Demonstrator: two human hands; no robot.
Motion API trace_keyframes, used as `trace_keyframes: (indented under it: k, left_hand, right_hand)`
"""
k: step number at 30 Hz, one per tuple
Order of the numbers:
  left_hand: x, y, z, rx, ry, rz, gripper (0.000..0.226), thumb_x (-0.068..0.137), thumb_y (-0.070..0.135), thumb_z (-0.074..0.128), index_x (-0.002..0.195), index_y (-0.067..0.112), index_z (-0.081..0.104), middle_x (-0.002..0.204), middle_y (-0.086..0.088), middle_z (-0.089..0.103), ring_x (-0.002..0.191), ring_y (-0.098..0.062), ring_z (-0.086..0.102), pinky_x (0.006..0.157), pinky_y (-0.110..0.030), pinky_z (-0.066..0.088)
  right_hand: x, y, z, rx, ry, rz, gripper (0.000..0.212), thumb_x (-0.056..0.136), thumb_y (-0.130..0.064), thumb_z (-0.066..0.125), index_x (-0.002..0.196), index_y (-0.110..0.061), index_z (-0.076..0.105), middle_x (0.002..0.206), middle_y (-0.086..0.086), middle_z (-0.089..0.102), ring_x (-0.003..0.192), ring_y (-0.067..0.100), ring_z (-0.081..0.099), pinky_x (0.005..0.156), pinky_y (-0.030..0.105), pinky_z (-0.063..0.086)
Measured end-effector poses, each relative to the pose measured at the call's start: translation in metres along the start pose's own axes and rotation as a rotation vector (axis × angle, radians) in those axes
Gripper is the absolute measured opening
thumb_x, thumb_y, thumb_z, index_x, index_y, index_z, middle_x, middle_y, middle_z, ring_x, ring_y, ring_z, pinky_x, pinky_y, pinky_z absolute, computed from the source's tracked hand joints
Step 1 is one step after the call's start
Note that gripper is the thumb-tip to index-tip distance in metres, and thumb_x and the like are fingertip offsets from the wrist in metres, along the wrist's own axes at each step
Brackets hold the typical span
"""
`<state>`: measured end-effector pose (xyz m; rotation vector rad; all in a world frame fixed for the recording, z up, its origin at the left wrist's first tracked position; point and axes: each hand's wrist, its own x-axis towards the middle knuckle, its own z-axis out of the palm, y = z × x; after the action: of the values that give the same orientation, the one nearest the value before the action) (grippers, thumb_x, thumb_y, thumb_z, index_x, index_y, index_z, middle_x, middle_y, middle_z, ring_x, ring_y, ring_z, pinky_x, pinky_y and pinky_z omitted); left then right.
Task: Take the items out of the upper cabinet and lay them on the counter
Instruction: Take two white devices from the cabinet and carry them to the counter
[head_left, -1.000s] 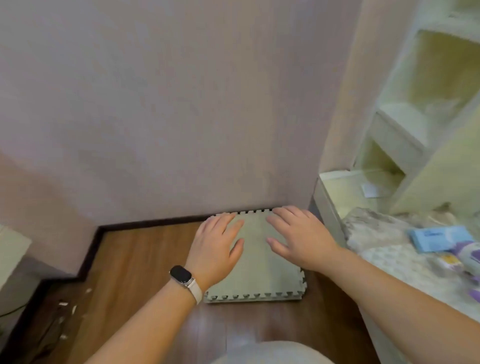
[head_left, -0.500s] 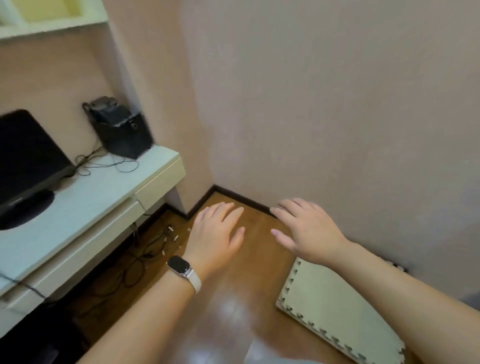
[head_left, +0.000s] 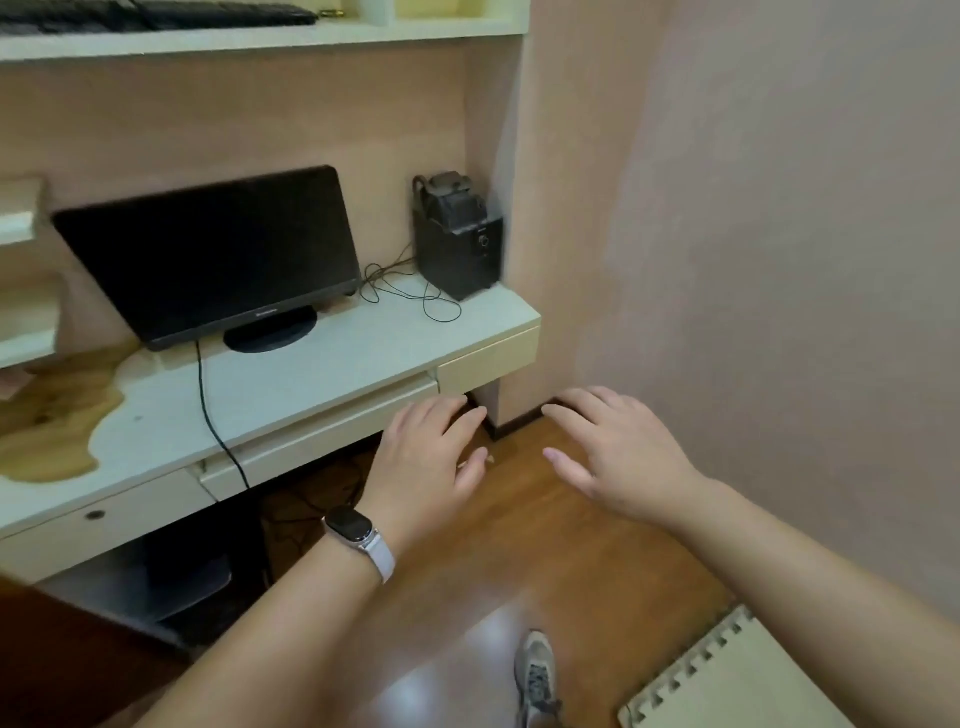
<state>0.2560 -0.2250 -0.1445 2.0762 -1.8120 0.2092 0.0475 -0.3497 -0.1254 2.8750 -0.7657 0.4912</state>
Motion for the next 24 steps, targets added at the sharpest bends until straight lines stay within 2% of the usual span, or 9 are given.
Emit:
trace_keyframes:
  k: [6,10,15,18,24]
  left_hand:
    - [0.06,-0.041,0.012,0.076,-0.04,-0.115,0.043,0.092,0.04,0.046,0.131,0.024,0.055,0.136,0.001,0.054,0.128,-0.02,0.044,0.11,-0.041,0.03]
    - [0.112,-0.05,0.021,0.112,-0.043,-0.151,0.043,0.091,0.038,0.048,0.131,0.025,0.055,0.134,0.001,0.056,0.126,-0.02,0.048,0.109,-0.043,0.035]
    - [0.171,-0.057,0.028,0.143,-0.026,-0.203,0.045,0.093,0.042,0.043,0.132,0.024,0.055,0.135,0.0,0.056,0.127,-0.022,0.048,0.108,-0.046,0.037]
    - [0.196,-0.062,0.025,0.184,-0.018,-0.208,0.047,0.092,0.044,0.043,0.134,0.025,0.054,0.137,0.0,0.055,0.128,-0.022,0.047,0.108,-0.045,0.037]
    - [0.243,-0.082,0.012,0.257,0.027,-0.207,0.048,0.092,0.045,0.042,0.133,0.025,0.054,0.136,0.001,0.056,0.128,-0.021,0.048,0.108,-0.041,0.034]
  right_hand:
    - [0.086,0.033,0.043,0.054,-0.018,-0.069,0.049,0.09,-0.05,0.046,0.122,-0.017,0.063,0.122,0.006,0.064,0.111,0.028,0.058,0.085,0.041,0.05]
    - [0.137,0.068,0.061,0.144,-0.013,-0.054,0.048,0.088,-0.049,0.047,0.119,-0.016,0.063,0.12,0.006,0.065,0.11,0.028,0.058,0.084,0.042,0.052]
    - [0.199,0.11,0.078,0.197,0.003,-0.089,0.049,0.09,-0.049,0.047,0.124,-0.016,0.061,0.127,0.007,0.062,0.119,0.027,0.055,0.093,0.043,0.049]
    - [0.228,0.127,0.082,0.229,0.037,-0.109,0.049,0.089,-0.047,0.048,0.122,-0.015,0.062,0.125,0.008,0.063,0.115,0.029,0.056,0.091,0.045,0.049]
    - [0.28,0.149,0.07,0.167,0.073,-0.168,0.05,0.09,-0.051,0.045,0.124,-0.019,0.063,0.125,0.003,0.063,0.115,0.025,0.056,0.091,0.04,0.049]
